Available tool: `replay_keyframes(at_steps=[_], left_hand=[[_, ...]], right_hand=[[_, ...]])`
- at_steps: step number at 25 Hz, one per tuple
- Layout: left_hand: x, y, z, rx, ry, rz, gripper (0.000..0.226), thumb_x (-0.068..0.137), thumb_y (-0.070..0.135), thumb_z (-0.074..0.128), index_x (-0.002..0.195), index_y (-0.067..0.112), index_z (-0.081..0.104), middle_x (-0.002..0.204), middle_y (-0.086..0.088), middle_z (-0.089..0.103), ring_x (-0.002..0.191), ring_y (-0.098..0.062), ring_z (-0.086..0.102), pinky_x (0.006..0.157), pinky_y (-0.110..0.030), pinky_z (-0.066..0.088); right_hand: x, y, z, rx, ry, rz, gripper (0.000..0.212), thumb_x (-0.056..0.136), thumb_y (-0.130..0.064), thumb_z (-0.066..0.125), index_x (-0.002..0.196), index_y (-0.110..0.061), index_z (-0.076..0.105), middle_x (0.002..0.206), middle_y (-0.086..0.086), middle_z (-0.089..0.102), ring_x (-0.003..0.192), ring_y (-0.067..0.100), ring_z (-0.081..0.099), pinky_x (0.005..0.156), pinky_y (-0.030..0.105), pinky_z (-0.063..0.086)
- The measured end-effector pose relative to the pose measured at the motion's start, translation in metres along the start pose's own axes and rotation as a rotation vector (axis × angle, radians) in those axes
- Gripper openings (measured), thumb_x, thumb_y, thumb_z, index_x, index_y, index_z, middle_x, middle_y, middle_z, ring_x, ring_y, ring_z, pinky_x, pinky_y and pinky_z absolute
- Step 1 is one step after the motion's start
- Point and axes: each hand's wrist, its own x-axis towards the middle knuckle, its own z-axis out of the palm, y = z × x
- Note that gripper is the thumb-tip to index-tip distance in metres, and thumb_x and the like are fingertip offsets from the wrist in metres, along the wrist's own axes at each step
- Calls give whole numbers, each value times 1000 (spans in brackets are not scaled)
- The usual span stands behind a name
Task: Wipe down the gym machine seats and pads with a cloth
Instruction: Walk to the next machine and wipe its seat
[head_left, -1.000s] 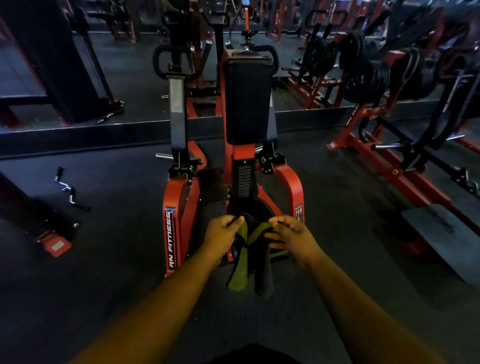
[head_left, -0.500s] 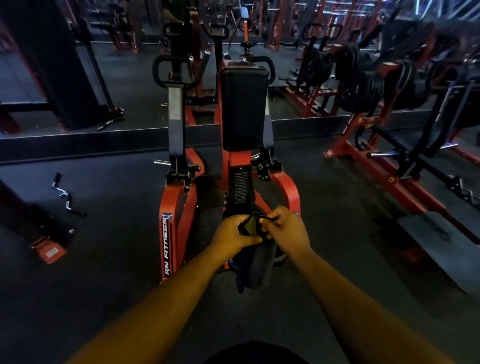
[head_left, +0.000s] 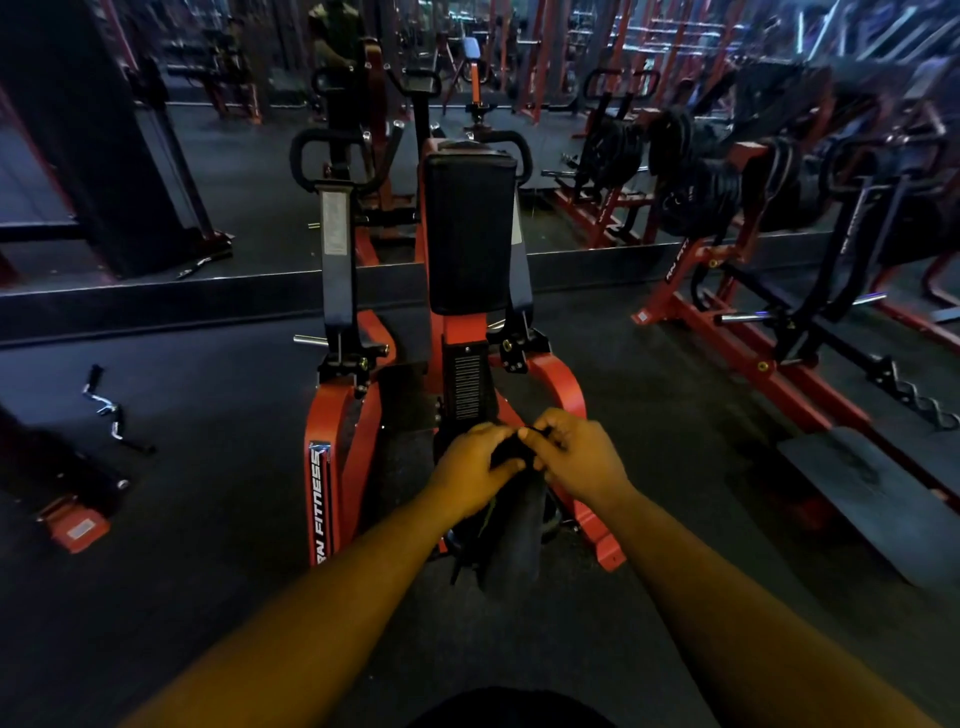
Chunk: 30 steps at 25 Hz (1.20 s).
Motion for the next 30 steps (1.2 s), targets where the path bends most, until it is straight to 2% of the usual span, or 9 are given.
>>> replay_keyframes(at_steps=[3, 6, 9, 14, 17, 20, 24, 27, 30], left_hand=[[9, -4, -12, 14, 69, -17, 32, 85, 7, 75, 117, 11, 74, 114, -7, 73, 108, -19, 66, 96, -23, 46], [16, -10, -31, -86, 61, -53, 32, 77, 1, 82, 107, 11, 78, 106, 1, 75, 100, -6, 69, 96, -23, 52], [16, -7, -38, -56, -84, 34, 28, 76, 2, 85, 102, 11, 79, 102, 6, 75, 93, 11, 65, 90, -11, 49], [14, -7, -51, 63, -133, 46, 26, 83, 12, 81, 109, 14, 78, 110, 2, 75, 98, 6, 63, 89, -6, 44], [20, -15, -67, 198, -128, 12, 28, 87, 16, 78, 115, 13, 75, 115, -4, 74, 107, -12, 66, 98, -29, 51], [24, -13, -71, 304, -122, 15, 26, 89, 16, 75, 114, 10, 74, 116, -8, 71, 110, -22, 65, 99, -35, 49], [23, -10, -77, -67, -28, -55, 12, 91, 15, 73, 100, 22, 73, 101, 1, 73, 93, -11, 68, 90, -33, 53], [28, 17, -90, -400, 42, -134, 18, 91, 13, 72, 91, 31, 75, 90, 6, 75, 85, -7, 70, 80, -27, 55], [43, 52, -101, -498, 95, -72, 20, 89, 11, 73, 90, 31, 77, 93, 6, 76, 92, -9, 70, 83, -23, 54]], right_hand=[[1, 0, -22, -195, -163, -23, 22, 96, -42, 64, 91, -21, 66, 68, -2, 68, 63, 16, 66, 65, 38, 55], [-2, 12, -39, -727, -445, -148, 36, 96, -54, 56, 113, -25, 67, 107, 0, 64, 106, 19, 58, 90, 39, 49], [-3, 24, -39, -1036, -569, -123, 50, 93, -59, 55, 136, -35, 53, 141, 5, 43, 136, 28, 36, 107, 53, 36], [4, 26, -48, -1148, -264, 9, 40, 99, -47, 47, 138, -36, 48, 139, 7, 45, 130, 30, 43, 100, 52, 43], [2, 25, -55, -1068, -58, -116, 35, 101, -46, 47, 131, -30, 53, 123, 5, 57, 116, 29, 56, 89, 45, 50], [6, 25, -57, -848, 59, -191, 28, 92, -47, 63, 110, -26, 62, 104, 1, 63, 98, 26, 63, 75, 42, 54], [13, 20, -73, 83, -14, -93, 24, 82, -10, 81, 85, -27, 63, 83, -3, 68, 82, 23, 68, 75, 41, 55], [6, -6, -74, 613, 168, -106, 47, 83, 6, 74, 112, -28, 61, 93, -6, 71, 92, 13, 70, 82, 28, 55], [-15, -1, -39, 508, -12, 47, 39, 88, 1, 70, 124, -14, 62, 103, -10, 75, 98, 1, 69, 99, 40, 55]])
